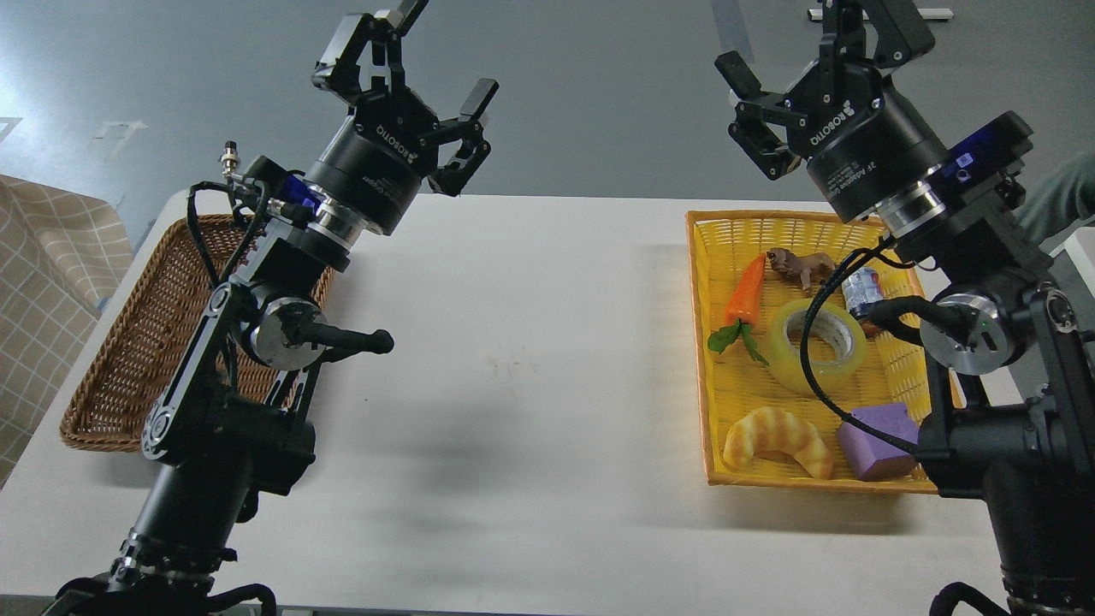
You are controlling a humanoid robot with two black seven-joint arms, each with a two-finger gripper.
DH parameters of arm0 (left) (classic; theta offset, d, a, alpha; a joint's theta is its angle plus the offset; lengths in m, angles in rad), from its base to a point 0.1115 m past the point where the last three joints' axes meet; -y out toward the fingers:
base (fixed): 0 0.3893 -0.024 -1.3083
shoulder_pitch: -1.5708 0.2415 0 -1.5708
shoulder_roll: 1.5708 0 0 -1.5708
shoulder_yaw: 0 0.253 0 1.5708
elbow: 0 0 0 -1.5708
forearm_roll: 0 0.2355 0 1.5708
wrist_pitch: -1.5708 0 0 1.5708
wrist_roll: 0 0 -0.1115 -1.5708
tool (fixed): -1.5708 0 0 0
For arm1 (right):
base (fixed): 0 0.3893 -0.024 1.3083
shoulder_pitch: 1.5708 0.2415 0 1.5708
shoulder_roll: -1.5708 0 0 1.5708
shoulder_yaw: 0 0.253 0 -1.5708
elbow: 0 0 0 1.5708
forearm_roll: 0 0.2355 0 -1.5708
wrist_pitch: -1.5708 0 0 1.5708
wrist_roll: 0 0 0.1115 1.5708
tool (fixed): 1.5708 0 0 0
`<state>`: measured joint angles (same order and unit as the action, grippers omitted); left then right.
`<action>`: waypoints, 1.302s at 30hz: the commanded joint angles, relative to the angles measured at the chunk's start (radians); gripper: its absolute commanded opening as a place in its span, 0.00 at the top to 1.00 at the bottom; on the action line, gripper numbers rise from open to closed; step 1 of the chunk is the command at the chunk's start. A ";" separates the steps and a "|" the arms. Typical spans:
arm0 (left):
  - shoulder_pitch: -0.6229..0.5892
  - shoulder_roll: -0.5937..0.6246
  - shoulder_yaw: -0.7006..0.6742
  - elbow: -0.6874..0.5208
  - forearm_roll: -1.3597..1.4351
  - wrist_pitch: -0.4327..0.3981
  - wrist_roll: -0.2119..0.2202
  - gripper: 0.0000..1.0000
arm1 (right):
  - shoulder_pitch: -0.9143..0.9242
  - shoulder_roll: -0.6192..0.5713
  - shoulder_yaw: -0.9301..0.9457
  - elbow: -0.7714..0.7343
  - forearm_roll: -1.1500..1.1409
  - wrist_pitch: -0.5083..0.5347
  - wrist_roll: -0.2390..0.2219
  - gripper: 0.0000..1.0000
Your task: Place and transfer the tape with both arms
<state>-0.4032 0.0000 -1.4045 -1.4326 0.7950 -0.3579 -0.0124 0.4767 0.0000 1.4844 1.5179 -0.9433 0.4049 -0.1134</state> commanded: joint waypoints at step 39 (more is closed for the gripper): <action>0.026 0.000 -0.039 -0.006 -0.017 -0.035 0.000 0.02 | 0.007 -0.002 0.005 -0.004 0.005 0.061 0.008 0.00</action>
<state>-0.3786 0.0000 -1.4351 -1.4401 0.7896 -0.3922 -0.0123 0.4801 -0.0039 1.4896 1.5145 -0.9373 0.4664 -0.1049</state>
